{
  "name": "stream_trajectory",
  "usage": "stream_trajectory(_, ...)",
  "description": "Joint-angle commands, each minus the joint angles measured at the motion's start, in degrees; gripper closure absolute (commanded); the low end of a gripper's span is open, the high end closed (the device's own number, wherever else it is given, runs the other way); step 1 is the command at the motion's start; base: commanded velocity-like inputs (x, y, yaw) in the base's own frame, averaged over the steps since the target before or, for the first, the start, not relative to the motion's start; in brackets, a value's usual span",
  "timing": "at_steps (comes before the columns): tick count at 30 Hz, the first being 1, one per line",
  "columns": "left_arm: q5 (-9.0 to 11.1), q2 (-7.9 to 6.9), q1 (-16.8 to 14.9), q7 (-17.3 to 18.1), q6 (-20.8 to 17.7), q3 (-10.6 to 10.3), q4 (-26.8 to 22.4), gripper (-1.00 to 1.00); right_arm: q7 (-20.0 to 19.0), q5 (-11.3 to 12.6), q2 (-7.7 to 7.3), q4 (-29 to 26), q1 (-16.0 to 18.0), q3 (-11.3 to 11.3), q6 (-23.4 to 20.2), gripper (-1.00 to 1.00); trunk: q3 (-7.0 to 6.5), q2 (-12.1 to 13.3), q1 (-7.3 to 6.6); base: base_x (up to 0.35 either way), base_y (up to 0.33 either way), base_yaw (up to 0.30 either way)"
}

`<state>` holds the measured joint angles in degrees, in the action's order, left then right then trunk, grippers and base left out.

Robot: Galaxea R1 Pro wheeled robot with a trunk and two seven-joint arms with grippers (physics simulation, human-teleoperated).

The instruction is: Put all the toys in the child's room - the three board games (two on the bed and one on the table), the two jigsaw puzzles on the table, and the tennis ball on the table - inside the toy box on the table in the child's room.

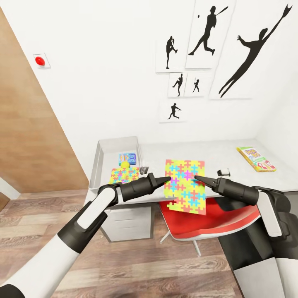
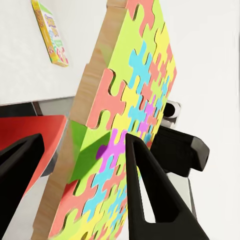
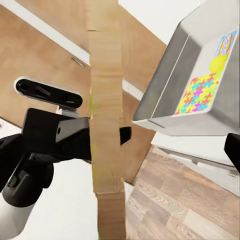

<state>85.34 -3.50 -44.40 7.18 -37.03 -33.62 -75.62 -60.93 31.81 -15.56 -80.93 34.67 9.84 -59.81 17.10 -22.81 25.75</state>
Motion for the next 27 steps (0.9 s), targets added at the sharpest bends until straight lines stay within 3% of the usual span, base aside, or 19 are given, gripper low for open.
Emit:
stream_trajectory(1,0.01,-0.04,-0.06,0.09,-0.06,-0.07,0.00,1.00,-0.26,-0.16,-0.01,0.00,0.05,0.04,-0.19,-1.00,0.10,-0.11,0.03,0.000,0.000,0.000)
stream_trajectory(6,0.00,-2.13,1.86,-0.71,0.23,2.10,-3.60,1.00,-0.25,-0.31,-0.56,-0.12,0.05,0.42,-0.19,-1.00,0.10,-0.11,0.03,0.000,0.000,0.000)
stream_trajectory(11,-0.01,-4.31,5.06,-4.04,0.16,6.28,-8.32,1.00,-0.25,-0.41,-1.16,-0.17,0.00,2.53,-0.19,-1.00,0.10,-0.11,0.03,0.000,0.000,0.000)
stream_trajectory(17,0.17,-5.34,7.56,-7.68,-0.21,11.33,-11.09,1.00,-0.31,-0.43,-1.64,-0.19,-0.03,4.11,-0.19,-1.00,0.10,-0.11,0.03,0.000,0.000,0.000)
stream_trajectory(27,0.51,-5.77,8.40,-9.76,-0.76,13.39,-13.29,1.00,-0.33,-0.43,-2.08,-0.19,-0.04,4.55,-0.19,-1.00,0.10,-0.11,0.03,0.000,0.000,0.000)
